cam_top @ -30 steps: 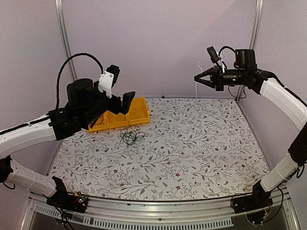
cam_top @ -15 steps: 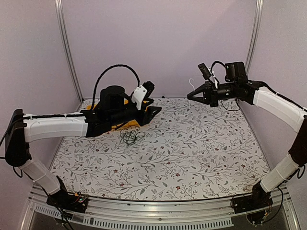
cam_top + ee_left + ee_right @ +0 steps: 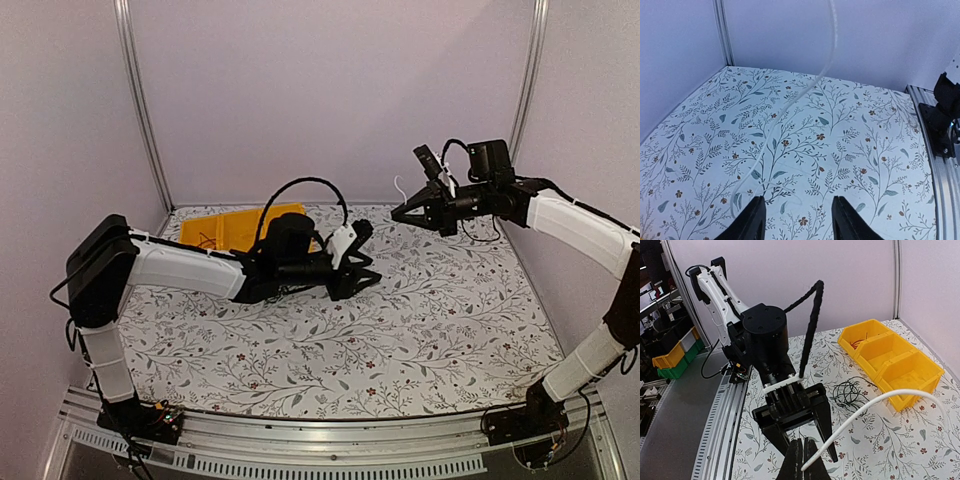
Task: Untangle the cables
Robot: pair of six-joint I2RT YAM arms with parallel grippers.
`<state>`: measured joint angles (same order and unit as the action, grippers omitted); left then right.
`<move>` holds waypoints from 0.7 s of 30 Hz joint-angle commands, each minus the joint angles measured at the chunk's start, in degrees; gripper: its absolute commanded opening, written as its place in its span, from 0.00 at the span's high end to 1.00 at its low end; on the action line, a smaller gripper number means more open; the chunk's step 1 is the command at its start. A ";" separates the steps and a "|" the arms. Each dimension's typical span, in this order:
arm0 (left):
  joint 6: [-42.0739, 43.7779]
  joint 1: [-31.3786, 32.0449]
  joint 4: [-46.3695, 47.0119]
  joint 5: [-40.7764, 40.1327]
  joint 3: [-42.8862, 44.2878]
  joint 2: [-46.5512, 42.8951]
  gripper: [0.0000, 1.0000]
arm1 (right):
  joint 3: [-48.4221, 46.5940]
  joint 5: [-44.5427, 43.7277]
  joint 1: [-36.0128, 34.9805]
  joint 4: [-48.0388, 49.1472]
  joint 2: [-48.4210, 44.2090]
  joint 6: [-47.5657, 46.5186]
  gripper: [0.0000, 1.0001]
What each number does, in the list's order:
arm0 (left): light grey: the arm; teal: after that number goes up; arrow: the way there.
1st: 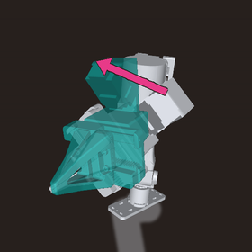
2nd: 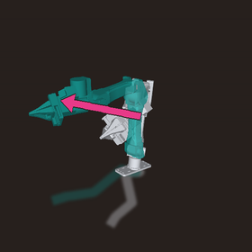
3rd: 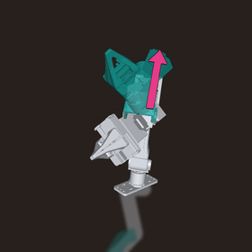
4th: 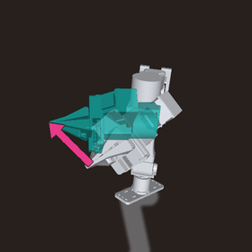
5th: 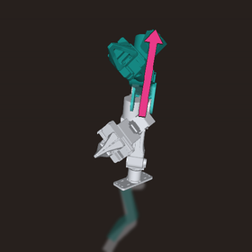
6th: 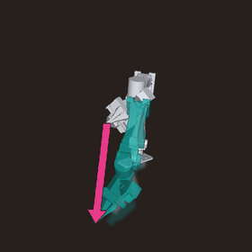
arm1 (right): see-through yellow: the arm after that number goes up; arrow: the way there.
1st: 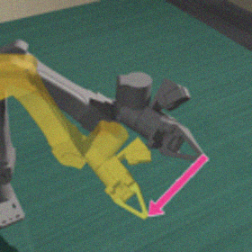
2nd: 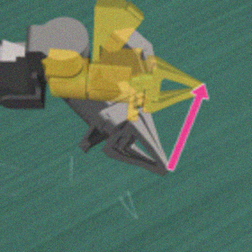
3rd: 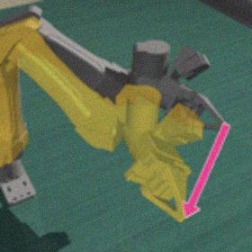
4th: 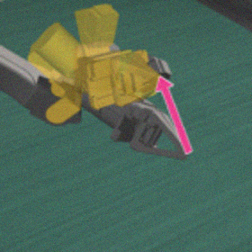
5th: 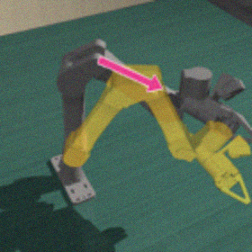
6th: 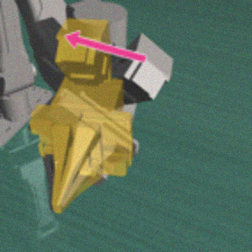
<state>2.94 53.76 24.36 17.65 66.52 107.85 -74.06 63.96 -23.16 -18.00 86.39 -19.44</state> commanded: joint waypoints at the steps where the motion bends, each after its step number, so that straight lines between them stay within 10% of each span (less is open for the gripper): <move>1: -0.39 0.43 2.51 0.35 3.17 1.95 0.58 | 0.64 1.45 -0.24 -0.58 -2.77 -1.95 1.00; 21: 8.64 -0.90 -20.05 3.53 7.65 -4.43 0.60 | 1.20 2.03 -0.22 -2.20 -3.24 -4.11 1.00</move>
<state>9.13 53.47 8.54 23.18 71.61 105.27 -73.78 65.10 -23.20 -19.49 84.90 -22.68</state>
